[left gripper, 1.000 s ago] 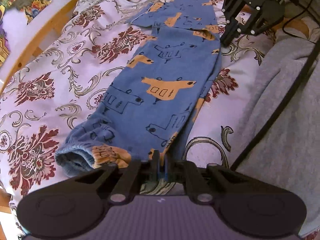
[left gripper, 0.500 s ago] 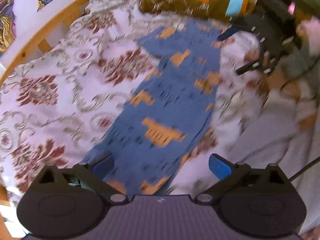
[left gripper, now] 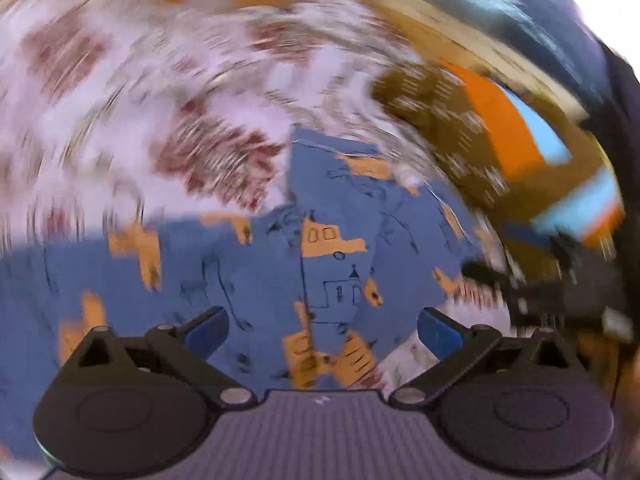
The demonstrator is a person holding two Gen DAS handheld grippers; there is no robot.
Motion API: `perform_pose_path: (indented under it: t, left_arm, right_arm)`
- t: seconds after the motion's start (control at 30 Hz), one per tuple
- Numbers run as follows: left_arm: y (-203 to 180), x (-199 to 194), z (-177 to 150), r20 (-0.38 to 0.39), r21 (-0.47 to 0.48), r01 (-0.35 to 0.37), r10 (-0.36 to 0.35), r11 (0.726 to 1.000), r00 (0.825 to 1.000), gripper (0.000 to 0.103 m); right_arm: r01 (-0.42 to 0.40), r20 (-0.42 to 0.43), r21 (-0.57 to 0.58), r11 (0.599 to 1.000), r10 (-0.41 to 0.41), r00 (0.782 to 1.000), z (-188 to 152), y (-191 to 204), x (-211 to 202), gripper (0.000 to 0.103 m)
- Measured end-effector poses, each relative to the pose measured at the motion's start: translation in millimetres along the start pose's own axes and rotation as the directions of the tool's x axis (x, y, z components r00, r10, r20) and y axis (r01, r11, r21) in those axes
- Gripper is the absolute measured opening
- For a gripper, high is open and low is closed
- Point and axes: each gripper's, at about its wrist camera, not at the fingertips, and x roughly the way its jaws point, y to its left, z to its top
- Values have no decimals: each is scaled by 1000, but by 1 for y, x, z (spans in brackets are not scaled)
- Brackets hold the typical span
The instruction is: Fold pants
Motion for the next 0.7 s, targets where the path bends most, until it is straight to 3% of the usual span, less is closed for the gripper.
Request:
perform_pose_path:
  t: [0.03,0.1,0.23,0.33,0.43,0.53,0.6,0.67,0.7]
  left_arm:
    - [-3,7,-9,3,-44,-13,13,999,1000,103]
    - [-10,16,-24,-4,-38,-49,49,998,999,103]
    - [-29,17,-45,37,103,-126,123,987,992,103]
    - [-39,18,-48,50,175,-124,117,977,992,103]
    - [-38,23,-48,30,161,-96,92,982,995,103]
    - [-31,25,-48,23,128,-76,74,989,997,101]
    - [-26,26,-47,23,99,-62,60,993,998,95]
    - [-21,25,-47,22,74,-68,66,995,998,78]
    - [-19,26,-47,19,64,-67,66,996,998,75]
  right_arm:
    - [-2,-8,3,1000,2,1000,0,-1,3,102]
    - [-31,-29,9,999,32,999,2,-2,9,102]
    - [-129,-116,-30,991,125,985,15,-9,30,102]
    - [-242,-229,-69,968,221,948,35,-16,56,102]
    - [-312,-323,-92,945,269,908,63,-13,83,102]
    - [-344,-366,-29,939,310,877,92,-5,109,102]
    - [-328,-401,48,943,319,859,108,1,130,101]
    - [-273,-429,129,953,302,851,121,7,151,92]
    - [-252,-444,168,953,301,844,125,9,160,83]
